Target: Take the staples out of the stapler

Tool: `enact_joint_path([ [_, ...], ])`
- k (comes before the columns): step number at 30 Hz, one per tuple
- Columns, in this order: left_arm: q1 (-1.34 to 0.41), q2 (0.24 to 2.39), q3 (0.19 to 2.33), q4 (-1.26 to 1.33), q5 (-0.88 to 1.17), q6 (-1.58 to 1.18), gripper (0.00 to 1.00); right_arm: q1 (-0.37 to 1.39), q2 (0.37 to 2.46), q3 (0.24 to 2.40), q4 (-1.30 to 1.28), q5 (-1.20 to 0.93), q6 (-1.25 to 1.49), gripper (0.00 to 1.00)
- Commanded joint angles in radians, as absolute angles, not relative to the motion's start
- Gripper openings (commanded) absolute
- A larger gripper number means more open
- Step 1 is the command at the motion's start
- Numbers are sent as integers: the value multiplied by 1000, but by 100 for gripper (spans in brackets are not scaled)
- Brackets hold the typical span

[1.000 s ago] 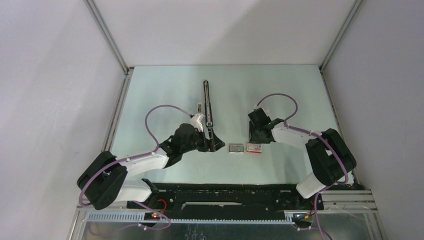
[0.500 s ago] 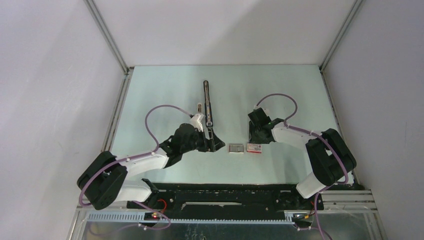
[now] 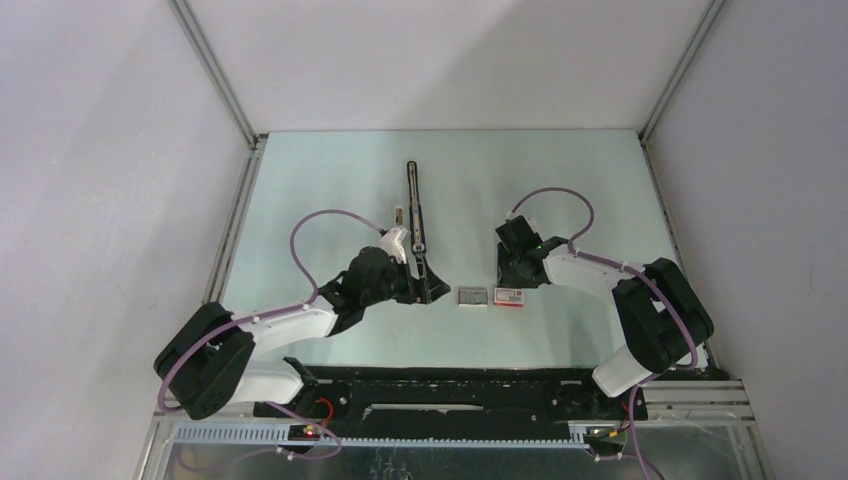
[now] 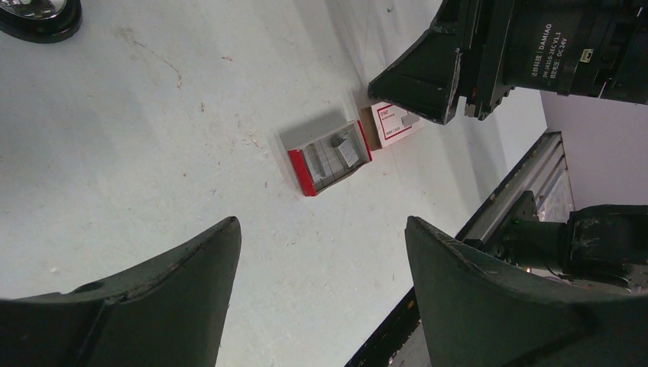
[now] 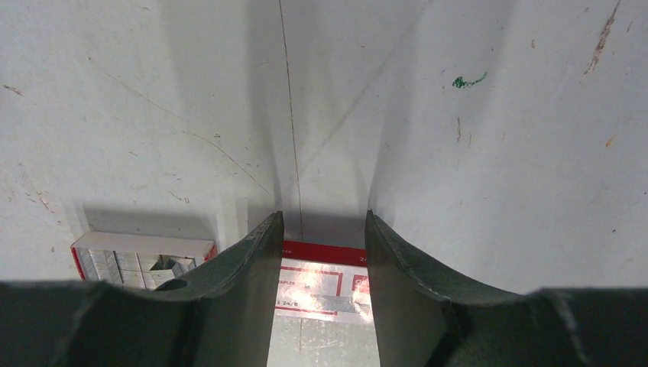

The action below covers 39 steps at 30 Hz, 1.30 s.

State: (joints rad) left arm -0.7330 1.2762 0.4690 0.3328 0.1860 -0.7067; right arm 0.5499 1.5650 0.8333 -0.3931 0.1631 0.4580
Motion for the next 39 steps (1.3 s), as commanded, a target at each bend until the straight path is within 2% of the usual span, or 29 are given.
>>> enact_joint_path([
  [1, -737, 1259, 445, 345, 173, -695, 84, 555, 1532, 863, -401, 167, 444, 52],
  [5, -737, 1261, 445, 344, 173, -696, 84, 555, 1525, 862, -400, 180, 450, 52],
  [12, -737, 1263, 449, 343, 165, -699, 84, 534, 1468, 862, -383, 230, 478, 58],
  [18, -737, 1248, 452, 331, 138, -705, 84, 459, 1349, 809, -362, 273, 529, 62],
  [23, -737, 1252, 461, 315, 116, -712, 84, 307, 1131, 650, -261, 131, 600, 69],
  [26, -738, 1262, 474, 306, 112, -712, 84, 210, 1025, 554, -184, -16, 596, 70],
  [28, -737, 1273, 489, 289, 112, -706, 83, 182, 981, 537, -203, -42, 574, 71],
  [34, -737, 1296, 526, 243, 100, -668, 82, 162, 907, 538, -334, -61, 517, 70],
  [39, -744, 1336, 547, 244, 118, -656, 79, 150, 936, 552, -429, -79, 511, 69],
])
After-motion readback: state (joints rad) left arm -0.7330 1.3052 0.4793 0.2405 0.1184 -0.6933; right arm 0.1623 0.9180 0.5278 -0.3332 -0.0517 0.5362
